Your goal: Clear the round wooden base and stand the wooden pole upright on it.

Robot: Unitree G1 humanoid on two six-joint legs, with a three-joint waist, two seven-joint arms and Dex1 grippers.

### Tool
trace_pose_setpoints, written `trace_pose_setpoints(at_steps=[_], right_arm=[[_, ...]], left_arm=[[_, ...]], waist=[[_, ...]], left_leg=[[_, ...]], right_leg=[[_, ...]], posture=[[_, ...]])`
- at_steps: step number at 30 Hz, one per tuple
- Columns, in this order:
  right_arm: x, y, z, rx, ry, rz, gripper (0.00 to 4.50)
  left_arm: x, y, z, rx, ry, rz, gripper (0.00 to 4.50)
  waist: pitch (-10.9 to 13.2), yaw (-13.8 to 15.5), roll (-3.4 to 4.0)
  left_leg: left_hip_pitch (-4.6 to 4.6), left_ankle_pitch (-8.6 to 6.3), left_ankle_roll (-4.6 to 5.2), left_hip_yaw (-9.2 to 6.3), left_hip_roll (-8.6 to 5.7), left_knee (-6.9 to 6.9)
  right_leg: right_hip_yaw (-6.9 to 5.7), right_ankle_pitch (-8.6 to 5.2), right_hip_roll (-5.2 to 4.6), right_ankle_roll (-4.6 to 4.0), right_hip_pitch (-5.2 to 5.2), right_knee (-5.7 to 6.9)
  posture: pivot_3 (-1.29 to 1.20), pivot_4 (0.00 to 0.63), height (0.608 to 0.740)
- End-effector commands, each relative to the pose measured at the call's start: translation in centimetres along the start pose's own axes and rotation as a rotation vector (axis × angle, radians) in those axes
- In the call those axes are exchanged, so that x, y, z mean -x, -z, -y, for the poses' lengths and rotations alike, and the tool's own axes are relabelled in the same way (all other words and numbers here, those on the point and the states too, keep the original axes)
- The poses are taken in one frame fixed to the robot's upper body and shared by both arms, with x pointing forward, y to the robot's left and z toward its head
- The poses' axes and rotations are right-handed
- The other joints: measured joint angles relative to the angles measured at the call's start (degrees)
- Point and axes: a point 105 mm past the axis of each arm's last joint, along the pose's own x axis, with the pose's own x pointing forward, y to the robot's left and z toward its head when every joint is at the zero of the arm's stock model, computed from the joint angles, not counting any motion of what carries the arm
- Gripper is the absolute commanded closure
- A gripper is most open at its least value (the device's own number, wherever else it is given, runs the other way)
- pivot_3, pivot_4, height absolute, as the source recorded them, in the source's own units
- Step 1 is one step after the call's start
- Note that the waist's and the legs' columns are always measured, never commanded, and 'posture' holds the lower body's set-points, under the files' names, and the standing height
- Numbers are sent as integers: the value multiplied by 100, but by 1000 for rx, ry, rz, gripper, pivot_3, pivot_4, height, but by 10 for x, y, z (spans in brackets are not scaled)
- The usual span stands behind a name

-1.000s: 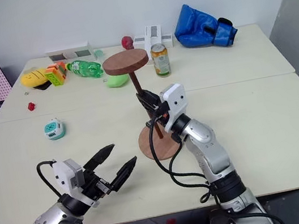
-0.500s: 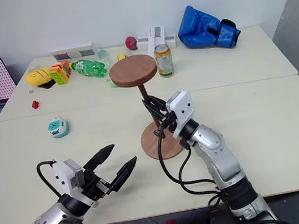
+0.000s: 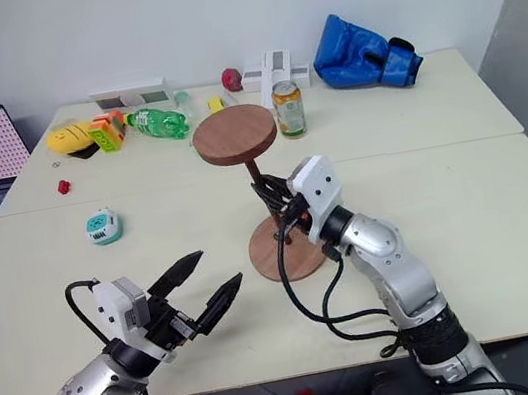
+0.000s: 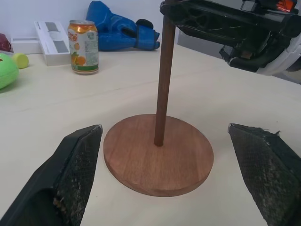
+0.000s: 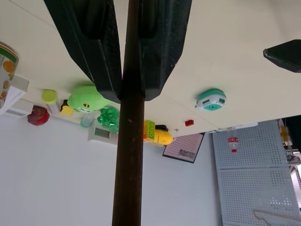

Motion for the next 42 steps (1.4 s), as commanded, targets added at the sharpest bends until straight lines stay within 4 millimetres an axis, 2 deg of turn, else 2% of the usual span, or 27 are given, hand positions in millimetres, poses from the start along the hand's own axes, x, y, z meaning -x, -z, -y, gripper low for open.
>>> trace_pose_setpoints(at_steps=[1,4,10,30,32,33,37,42], right_arm=[[17,56,5,-58,14,-268,4311],[24,65,8,-97,26,-329,4311],[26,58,11,-118,12,-351,4311],[17,9,7,-74,-79,-273,4311],[15,4,6,-77,-88,-267,3612],[14,2,7,-77,-90,-263,3509],[12,-4,10,-91,-92,-268,2641],[19,3,14,-89,-106,-331,1535]], left_arm=[[-2,-7,4,-20,13,32,0],[-3,-6,4,-21,14,33,0],[-5,-5,5,-18,14,39,0],[-12,-2,4,-19,25,60,0],[-13,-2,4,-19,28,61,0],[-13,-2,4,-19,29,62,0],[-14,-1,4,-17,32,65,0],[-16,0,6,-13,40,68,0]], waist=[[1,1,2],[-22,3,11],[-52,15,1],[-29,23,11],[-22,23,11],[-14,22,4],[32,23,4],[32,20,3]], left_leg=[[18,-1,0,-1,0,-5],[68,-2,1,-9,1,-26],[68,-3,1,-15,1,-29],[57,-3,1,-12,1,-49],[57,-3,1,-12,1,-52],[57,-3,1,-12,1,-54],[28,-2,0,-6,1,-56],[-61,-1,-2,-12,3,-53]], right_leg=[[-2,-1,0,0,20,-9],[-12,-1,0,0,85,-55],[-15,-1,-1,1,96,-77],[-13,-1,-2,1,80,-88],[-13,-1,-2,1,79,-88],[-13,-1,-2,1,78,-89],[-7,0,-2,0,47,-85],[-14,1,-3,-1,-43,-79]], posture=[[0,150,740],[0,150,740],[0,150,740],[0,150,740],[0,150,740],[0,150,740],[0,150,740],[0,150,740]])
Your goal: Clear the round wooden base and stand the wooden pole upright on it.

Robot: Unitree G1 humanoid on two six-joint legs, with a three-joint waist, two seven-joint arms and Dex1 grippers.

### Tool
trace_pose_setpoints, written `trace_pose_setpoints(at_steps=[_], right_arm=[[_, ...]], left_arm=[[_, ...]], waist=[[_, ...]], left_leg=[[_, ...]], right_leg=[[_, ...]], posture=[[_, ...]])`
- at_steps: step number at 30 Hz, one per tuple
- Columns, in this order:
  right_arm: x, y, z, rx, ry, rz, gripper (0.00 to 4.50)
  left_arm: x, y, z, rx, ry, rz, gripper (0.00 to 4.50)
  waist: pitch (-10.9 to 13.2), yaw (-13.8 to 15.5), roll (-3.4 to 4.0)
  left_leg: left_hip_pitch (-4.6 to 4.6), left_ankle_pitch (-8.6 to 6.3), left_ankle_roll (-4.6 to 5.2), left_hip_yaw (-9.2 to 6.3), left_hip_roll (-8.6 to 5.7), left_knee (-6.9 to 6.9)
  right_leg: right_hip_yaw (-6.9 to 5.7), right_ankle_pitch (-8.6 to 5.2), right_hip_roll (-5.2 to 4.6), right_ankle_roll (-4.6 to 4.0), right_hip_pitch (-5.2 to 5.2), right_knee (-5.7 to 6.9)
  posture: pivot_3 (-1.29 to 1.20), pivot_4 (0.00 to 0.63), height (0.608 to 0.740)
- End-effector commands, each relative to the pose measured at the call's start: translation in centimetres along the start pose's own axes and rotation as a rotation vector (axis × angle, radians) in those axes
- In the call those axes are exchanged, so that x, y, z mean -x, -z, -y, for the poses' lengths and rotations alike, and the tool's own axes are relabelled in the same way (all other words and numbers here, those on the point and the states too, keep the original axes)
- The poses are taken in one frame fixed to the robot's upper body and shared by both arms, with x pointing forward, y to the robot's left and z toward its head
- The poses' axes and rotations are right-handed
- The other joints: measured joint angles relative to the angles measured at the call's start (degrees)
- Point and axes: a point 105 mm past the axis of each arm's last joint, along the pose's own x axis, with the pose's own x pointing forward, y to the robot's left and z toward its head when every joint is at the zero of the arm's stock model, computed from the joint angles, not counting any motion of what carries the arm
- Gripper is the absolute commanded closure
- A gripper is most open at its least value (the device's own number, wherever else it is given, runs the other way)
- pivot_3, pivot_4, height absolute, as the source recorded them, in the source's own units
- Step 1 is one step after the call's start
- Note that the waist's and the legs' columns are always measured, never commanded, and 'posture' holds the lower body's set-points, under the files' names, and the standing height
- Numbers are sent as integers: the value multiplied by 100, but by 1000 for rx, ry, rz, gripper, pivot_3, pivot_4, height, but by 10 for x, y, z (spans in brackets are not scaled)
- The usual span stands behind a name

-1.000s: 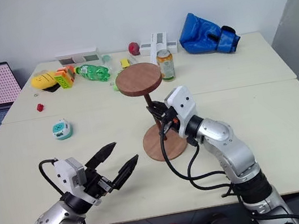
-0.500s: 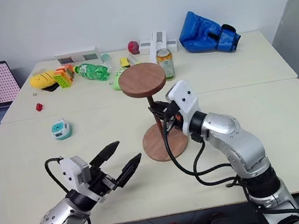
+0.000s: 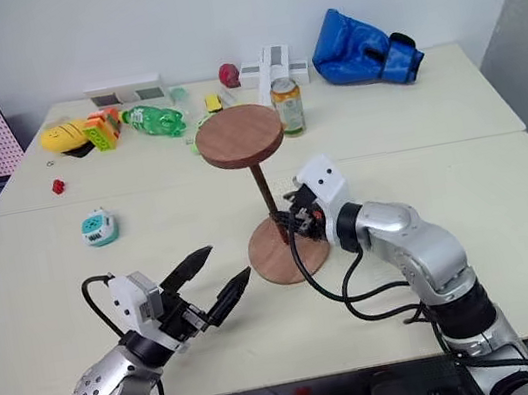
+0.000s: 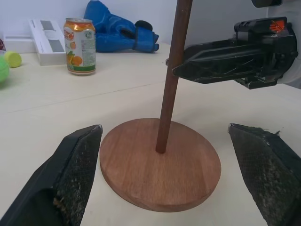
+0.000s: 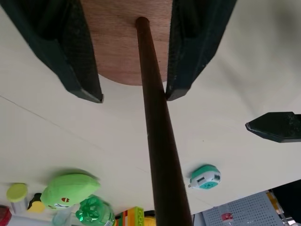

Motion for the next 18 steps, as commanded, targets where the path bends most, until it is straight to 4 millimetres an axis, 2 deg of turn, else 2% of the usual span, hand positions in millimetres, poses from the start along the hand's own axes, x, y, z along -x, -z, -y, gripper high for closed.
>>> trace_pose_setpoints(at_steps=[1,4,7,10,13,15,18], right_arm=[[7,-6,1,26,-25,-4,1315],[17,9,8,40,-35,-90,633],[33,17,16,43,-58,-142,42],[51,22,24,45,-80,-175,42],[69,29,34,52,-78,-205,42],[81,33,38,76,-86,-212,42],[89,35,42,87,-85,-191,42]], left_arm=[[-2,-6,4,-18,26,33,0],[-3,-6,-2,-16,43,21,0],[-2,-6,-20,-15,76,-47,0],[-2,-5,-47,-47,76,-155,0],[-1,-12,-72,-95,77,-230,0],[1,-18,-90,-188,55,-266,0],[0,-21,-105,-234,54,-303,0]], waist=[[0,3,0],[0,7,0],[2,27,-3],[9,54,0],[14,60,-6],[17,60,-8],[23,42,-12]], left_leg=[[-2,0,0,1,0,0],[-4,-1,1,2,-4,-1],[-3,-1,2,0,-6,0],[-1,0,2,-7,-4,1],[-3,-1,3,-5,-7,1],[-5,-1,3,-1,-9,1],[-5,-1,3,2,-4,-1]], right_leg=[[0,0,-2,0,-1,-2],[0,0,-7,0,-1,-6],[-6,0,-6,0,2,-3],[-13,0,1,0,3,0],[-15,0,1,0,3,-4],[-12,-1,-2,1,2,-8],[-9,-1,-1,1,0,-8]], posture=[[0,150,740],[0,150,740],[0,150,740],[0,150,740],[0,150,740],[0,150,740],[0,150,740]])
